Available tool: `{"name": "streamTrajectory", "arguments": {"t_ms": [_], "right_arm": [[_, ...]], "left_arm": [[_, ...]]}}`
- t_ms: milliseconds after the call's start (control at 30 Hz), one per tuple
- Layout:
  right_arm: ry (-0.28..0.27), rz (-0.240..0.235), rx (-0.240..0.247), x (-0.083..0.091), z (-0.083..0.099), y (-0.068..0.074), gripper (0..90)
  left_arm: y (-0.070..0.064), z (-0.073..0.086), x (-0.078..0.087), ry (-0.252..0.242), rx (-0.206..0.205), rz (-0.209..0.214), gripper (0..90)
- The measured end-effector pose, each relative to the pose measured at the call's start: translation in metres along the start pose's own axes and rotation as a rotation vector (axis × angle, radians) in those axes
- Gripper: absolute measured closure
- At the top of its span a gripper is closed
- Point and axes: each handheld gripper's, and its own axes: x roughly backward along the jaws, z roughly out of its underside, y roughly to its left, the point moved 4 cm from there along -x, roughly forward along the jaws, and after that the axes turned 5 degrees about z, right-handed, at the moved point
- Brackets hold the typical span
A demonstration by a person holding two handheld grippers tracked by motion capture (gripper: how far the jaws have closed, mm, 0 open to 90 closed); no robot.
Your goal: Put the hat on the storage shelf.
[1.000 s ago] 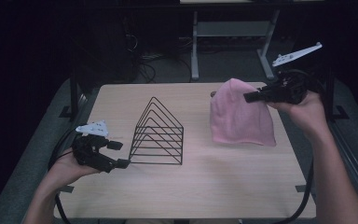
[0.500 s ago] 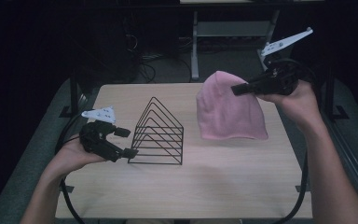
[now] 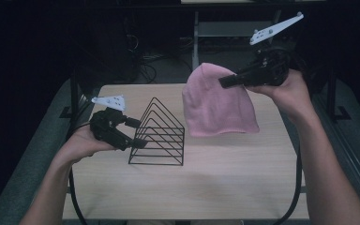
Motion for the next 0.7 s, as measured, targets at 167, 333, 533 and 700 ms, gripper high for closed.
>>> {"name": "streamTrajectory", "arguments": {"t_ms": [167,333,533,700], "right_arm": [[-0.011,-0.017,0.027,-0.002,-0.012,0.007,79.3],[-0.008,-0.031,0.045,-0.007,-0.023,0.013,79.3],[-0.010,-0.043,0.055,-0.013,-0.033,0.017,79.3],[-0.010,-0.061,0.065,-0.018,-0.042,0.021,79.3]], "left_arm": [[0.002,-0.006,0.002,-0.019,-0.009,-0.016,18.7],[0.003,-0.012,0.001,-0.032,-0.012,-0.016,19.3],[0.008,-0.017,0.000,-0.036,-0.016,-0.011,21.1],[0.011,-0.021,0.000,-0.048,-0.023,-0.004,23.5]]}}
